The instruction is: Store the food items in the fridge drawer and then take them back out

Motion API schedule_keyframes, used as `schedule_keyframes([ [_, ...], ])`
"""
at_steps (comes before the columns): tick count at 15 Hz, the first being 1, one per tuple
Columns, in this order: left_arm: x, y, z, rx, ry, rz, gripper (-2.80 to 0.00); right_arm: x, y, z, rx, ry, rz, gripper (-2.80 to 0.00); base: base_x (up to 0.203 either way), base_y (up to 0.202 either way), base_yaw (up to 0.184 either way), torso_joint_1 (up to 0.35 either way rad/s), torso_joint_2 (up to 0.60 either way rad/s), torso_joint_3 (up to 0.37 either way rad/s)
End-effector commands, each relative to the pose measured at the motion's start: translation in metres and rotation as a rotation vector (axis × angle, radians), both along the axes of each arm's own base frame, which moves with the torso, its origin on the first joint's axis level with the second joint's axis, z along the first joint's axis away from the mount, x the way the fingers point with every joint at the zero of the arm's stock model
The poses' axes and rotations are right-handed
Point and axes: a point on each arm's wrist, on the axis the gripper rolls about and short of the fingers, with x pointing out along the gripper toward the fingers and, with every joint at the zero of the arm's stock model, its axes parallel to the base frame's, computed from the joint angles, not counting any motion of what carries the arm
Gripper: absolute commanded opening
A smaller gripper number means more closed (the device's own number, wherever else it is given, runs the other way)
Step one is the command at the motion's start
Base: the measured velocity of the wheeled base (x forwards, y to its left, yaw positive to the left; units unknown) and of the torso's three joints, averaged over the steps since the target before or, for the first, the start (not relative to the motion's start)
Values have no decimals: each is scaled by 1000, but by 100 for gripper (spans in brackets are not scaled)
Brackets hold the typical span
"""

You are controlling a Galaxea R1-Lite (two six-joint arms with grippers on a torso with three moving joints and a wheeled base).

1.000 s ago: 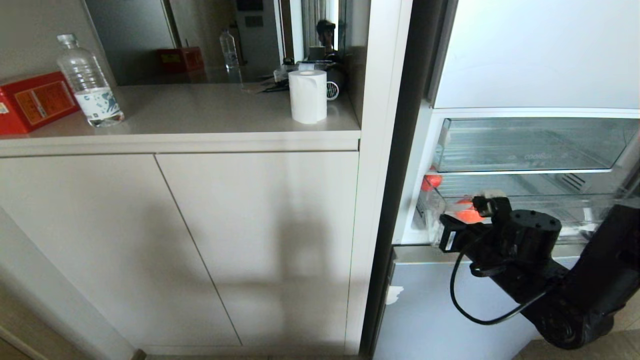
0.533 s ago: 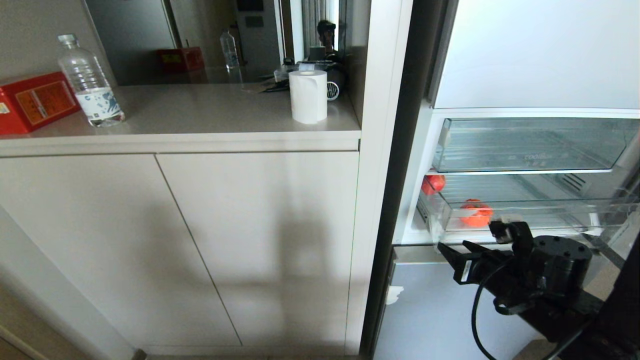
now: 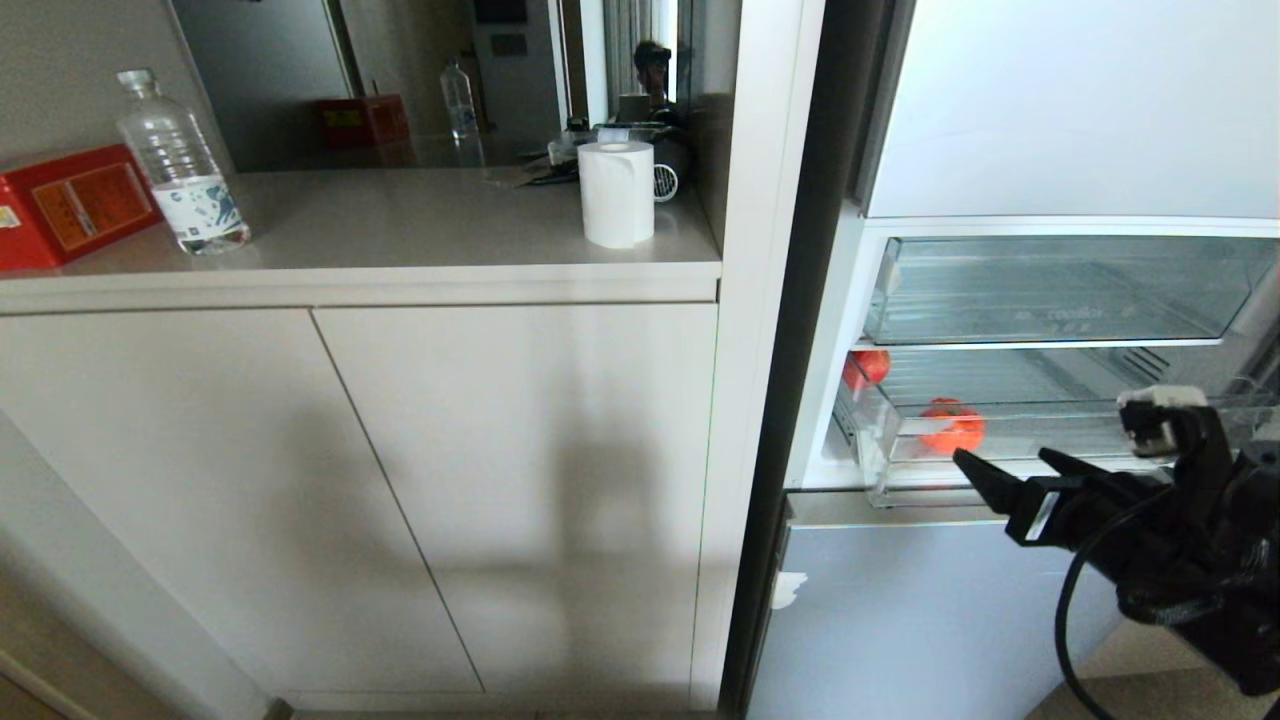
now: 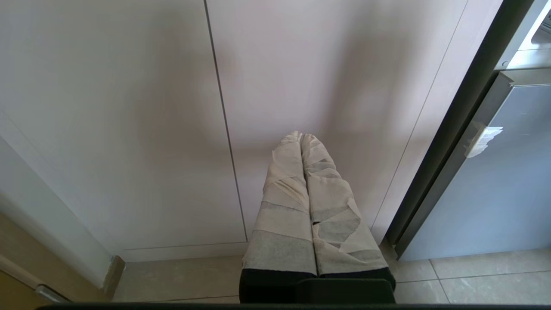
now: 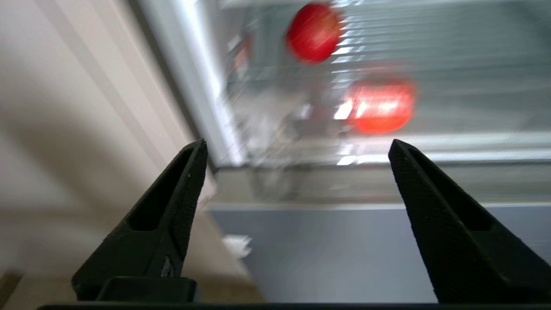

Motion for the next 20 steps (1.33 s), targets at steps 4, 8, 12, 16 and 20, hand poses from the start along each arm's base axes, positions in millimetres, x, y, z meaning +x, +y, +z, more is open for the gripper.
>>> schedule_keyframes([
  [4, 0, 0, 0, 0, 1, 0, -280, 25, -49, 62, -64, 174, -130, 0, 0, 0, 0, 0, 0, 0],
  [8, 0, 0, 0, 0, 1, 0, -280, 71, -76, 49, -122, 284, -154, 0, 0, 0, 0, 0, 0, 0],
  [12, 0, 0, 0, 0, -1, 0, -280, 126, -92, 39, -124, 279, -101, 0, 0, 0, 0, 0, 0, 0],
  [16, 0, 0, 0, 0, 1, 0, -280, 154, -101, 29, -116, 312, -77, 0, 0, 0, 0, 0, 0, 0],
  [20, 0, 0, 0, 0, 1, 0, -280, 150, -108, 33, -90, 408, -46, 0, 0, 0, 0, 0, 0, 0],
])
